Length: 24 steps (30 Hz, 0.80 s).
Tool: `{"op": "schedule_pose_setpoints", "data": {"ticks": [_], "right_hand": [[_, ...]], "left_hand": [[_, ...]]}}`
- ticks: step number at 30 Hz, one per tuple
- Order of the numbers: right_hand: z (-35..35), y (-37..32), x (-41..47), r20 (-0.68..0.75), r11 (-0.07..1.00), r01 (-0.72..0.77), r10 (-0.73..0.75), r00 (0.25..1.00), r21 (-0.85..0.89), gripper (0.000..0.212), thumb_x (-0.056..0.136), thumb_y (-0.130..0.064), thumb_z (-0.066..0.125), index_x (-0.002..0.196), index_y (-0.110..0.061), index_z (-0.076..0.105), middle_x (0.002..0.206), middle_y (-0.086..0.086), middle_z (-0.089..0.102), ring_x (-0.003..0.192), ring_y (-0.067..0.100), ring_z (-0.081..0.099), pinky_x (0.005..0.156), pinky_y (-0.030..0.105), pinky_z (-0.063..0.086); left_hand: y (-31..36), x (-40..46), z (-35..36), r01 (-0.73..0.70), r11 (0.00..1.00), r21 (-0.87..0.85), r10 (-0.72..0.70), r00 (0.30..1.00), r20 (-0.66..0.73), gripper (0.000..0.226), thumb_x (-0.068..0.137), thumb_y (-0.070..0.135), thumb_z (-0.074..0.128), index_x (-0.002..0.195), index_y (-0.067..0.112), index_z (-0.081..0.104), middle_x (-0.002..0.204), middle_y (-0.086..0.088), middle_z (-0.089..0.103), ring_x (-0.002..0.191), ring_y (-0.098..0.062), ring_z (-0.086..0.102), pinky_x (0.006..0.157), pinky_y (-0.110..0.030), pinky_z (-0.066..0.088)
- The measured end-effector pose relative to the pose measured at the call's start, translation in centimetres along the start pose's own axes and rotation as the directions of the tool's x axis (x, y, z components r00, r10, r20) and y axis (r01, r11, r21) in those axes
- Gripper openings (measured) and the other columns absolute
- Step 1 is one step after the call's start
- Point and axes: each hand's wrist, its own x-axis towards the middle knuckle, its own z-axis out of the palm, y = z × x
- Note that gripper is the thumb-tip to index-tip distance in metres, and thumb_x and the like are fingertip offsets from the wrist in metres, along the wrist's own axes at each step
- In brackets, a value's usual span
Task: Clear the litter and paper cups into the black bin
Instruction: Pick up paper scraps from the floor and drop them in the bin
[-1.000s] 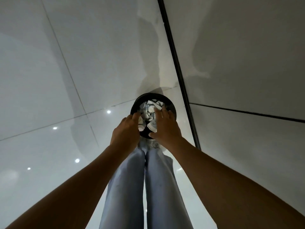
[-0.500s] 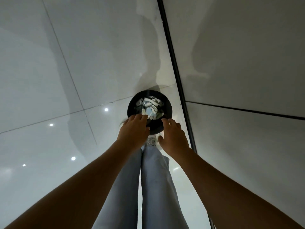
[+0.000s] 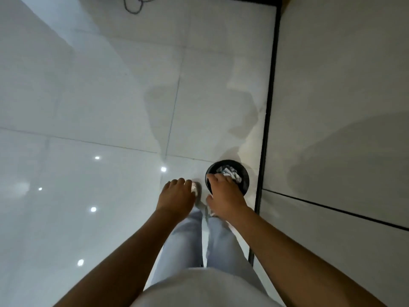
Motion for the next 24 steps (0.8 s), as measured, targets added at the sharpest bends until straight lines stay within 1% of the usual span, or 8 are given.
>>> {"op": "schedule_pose_setpoints", "data": {"ticks": [4,9,11,13,16,20,24], "right_hand": [[-1.0,-5.5,-2.7,0.076,0.975,0.177,-0.168,0.983,-0.131,0.052,0.095,-0.03,0.051,0.142,-0.016,0.033,0.141,0.007,0.04,0.129,0.028,0.037,0.103,0.038,0.038],[0.3,-13.3,-5.4,0.179,0.882,0.373,-0.333,0.926,-0.288,0.042,0.096,-0.024,0.045,0.137,-0.015,0.04,0.136,0.008,0.044,0.122,0.027,0.042,0.097,0.037,0.043],[1.8,-16.8,-6.3,0.215,0.833,0.444,-0.392,0.895,-0.33,0.04,0.097,-0.024,0.045,0.136,-0.016,0.04,0.135,0.007,0.046,0.12,0.026,0.043,0.094,0.035,0.043],[3.7,-20.4,-7.2,0.263,0.775,0.516,-0.446,0.856,-0.365,0.04,0.096,-0.025,0.046,0.135,-0.017,0.04,0.134,0.007,0.046,0.119,0.025,0.044,0.094,0.035,0.043],[7.2,-26.3,-8.4,0.341,0.694,0.597,-0.491,0.802,-0.403,0.041,0.096,-0.026,0.046,0.135,-0.017,0.04,0.133,0.007,0.047,0.119,0.026,0.043,0.095,0.036,0.043],[12.3,-34.7,-10.1,0.41,0.588,0.677,-0.538,0.736,-0.442,0.041,0.095,-0.027,0.047,0.135,-0.016,0.04,0.131,0.007,0.048,0.118,0.026,0.044,0.094,0.036,0.043],[17.5,-43.3,-12.2,0.468,0.489,0.748,-0.585,0.662,-0.448,0.041,0.095,-0.027,0.047,0.133,-0.015,0.04,0.128,0.007,0.049,0.117,0.026,0.045,0.093,0.036,0.043]], "left_hand": [[-2.1,-6.6,-0.5,0.175,0.981,-0.088,-0.182,0.98,-0.083,0.033,0.099,0.033,0.036,0.123,0.015,0.049,0.12,-0.003,0.057,0.111,-0.021,0.052,0.097,-0.029,0.037],[-5.6,-15.6,0.9,0.365,0.903,-0.224,-0.396,0.911,-0.112,0.034,0.099,0.036,0.033,0.12,0.014,0.049,0.118,-0.004,0.056,0.111,-0.022,0.052,0.101,-0.031,0.037],[-7.4,-19.1,2.1,0.431,0.861,-0.272,-0.473,0.874,-0.112,0.034,0.1,0.037,0.032,0.119,0.014,0.049,0.118,-0.004,0.056,0.111,-0.022,0.051,0.101,-0.032,0.036],[-9.6,-22.5,3.5,0.485,0.812,-0.324,-0.543,0.832,-0.114,0.035,0.1,0.037,0.031,0.119,0.014,0.049,0.117,-0.004,0.056,0.111,-0.022,0.052,0.1,-0.031,0.035],[-13.4,-27.5,5.8,0.557,0.721,-0.413,-0.641,0.762,-0.091,0.036,0.1,0.037,0.031,0.12,0.014,0.049,0.117,-0.004,0.057,0.111,-0.022,0.052,0.101,-0.032,0.035],[-19.8,-33.9,8.7,0.618,0.609,-0.497,-0.736,0.674,-0.065,0.037,0.1,0.037,0.03,0.121,0.014,0.049,0.118,-0.004,0.056,0.112,-0.023,0.051,0.1,-0.033,0.034],[-26.6,-40.6,11.3,0.662,0.509,-0.55,-0.809,0.585,-0.045,0.037,0.1,0.037,0.031,0.122,0.013,0.049,0.117,-0.005,0.057,0.108,-0.024,0.052,0.094,-0.032,0.037]]}}
